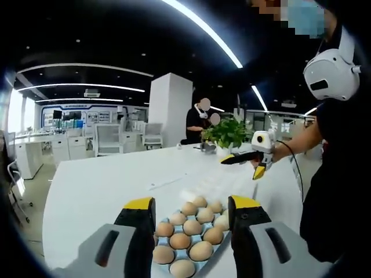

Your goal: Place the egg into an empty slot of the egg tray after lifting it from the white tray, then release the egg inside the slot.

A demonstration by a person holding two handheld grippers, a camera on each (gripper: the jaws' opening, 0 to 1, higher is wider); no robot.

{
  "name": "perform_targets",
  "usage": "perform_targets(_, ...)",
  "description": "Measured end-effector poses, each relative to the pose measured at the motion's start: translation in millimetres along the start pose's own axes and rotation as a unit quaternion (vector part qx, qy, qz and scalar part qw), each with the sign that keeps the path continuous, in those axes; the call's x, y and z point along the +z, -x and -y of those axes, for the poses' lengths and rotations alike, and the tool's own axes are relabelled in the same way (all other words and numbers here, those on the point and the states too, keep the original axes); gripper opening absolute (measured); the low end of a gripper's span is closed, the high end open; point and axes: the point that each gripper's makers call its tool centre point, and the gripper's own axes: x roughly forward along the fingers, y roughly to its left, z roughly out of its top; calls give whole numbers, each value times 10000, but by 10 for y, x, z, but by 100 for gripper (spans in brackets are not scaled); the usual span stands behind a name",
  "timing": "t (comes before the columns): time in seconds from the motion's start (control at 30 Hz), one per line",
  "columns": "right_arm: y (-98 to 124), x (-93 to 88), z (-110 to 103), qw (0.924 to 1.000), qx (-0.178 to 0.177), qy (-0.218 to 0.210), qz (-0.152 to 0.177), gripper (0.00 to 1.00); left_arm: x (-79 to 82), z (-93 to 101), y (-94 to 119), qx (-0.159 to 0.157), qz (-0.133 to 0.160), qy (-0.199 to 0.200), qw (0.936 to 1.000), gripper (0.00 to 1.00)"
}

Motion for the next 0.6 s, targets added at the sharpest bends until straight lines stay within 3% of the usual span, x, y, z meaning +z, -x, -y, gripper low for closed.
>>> perform_targets(0.6, 96, 73, 13, 9997, -216, -15, 64, 77, 75, 68, -14, -15, 117, -2, 9999, 51)
